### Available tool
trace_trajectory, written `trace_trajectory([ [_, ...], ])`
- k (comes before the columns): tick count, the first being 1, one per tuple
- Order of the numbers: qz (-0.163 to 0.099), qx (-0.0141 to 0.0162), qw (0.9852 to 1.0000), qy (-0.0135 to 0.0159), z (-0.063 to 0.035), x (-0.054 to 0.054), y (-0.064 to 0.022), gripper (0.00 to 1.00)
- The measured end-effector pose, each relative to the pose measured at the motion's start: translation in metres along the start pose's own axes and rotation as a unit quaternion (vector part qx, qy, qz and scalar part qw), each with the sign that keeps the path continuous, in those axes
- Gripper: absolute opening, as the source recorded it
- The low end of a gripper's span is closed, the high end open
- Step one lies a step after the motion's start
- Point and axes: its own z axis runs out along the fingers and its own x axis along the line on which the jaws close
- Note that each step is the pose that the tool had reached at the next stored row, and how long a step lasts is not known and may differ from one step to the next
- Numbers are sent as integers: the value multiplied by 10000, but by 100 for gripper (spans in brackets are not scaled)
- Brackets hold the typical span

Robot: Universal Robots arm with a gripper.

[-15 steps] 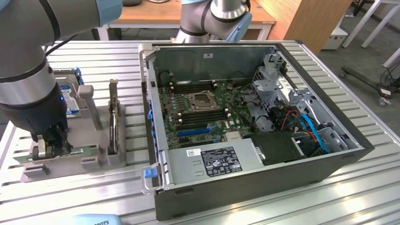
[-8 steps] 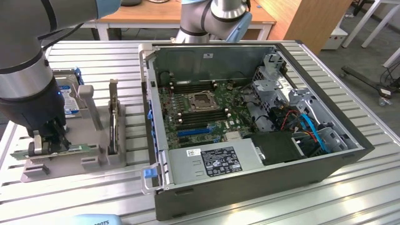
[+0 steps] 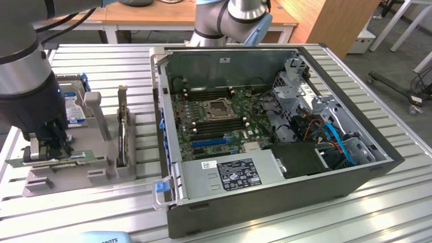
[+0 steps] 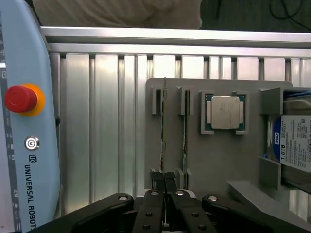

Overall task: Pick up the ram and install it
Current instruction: 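Pick up the ram and move it above insertion slot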

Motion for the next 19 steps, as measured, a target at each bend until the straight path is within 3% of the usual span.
trace_trajectory([
  [19, 94, 3, 10000, -4, -456, -12, 21, 11],
])
